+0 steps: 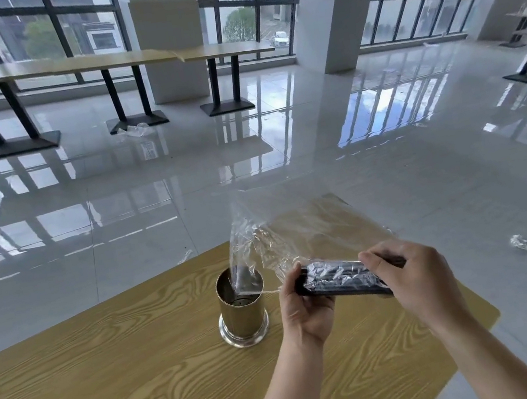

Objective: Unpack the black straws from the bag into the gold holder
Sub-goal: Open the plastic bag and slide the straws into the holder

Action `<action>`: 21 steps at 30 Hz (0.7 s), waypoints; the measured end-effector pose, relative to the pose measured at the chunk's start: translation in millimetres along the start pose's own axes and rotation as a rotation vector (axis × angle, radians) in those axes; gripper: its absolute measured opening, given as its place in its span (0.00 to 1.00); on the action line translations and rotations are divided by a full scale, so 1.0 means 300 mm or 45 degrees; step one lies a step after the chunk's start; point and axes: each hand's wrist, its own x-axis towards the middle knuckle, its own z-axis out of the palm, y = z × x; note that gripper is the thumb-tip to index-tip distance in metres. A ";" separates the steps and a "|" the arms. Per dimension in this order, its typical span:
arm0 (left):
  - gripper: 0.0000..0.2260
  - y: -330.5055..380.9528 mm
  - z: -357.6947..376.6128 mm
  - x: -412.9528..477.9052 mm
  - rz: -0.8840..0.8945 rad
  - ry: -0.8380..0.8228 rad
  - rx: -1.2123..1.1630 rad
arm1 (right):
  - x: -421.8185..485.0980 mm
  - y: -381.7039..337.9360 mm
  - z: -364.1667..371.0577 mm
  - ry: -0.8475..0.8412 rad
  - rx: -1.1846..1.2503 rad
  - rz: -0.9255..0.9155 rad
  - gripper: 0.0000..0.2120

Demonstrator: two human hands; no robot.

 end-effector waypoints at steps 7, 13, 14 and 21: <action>0.06 -0.027 0.007 0.007 0.000 -0.094 -0.082 | 0.019 -0.035 -0.041 -0.013 -0.126 -0.058 0.05; 0.14 -0.012 0.002 0.019 0.022 -0.110 -0.182 | 0.048 -0.094 -0.021 -0.045 -0.216 -0.109 0.06; 0.14 -0.008 -0.001 0.021 0.033 -0.099 -0.194 | 0.053 -0.104 -0.015 -0.058 -0.231 -0.130 0.06; 0.12 0.022 0.021 0.037 0.094 -0.042 -0.264 | 0.097 -0.144 -0.008 -0.077 -0.286 -0.180 0.09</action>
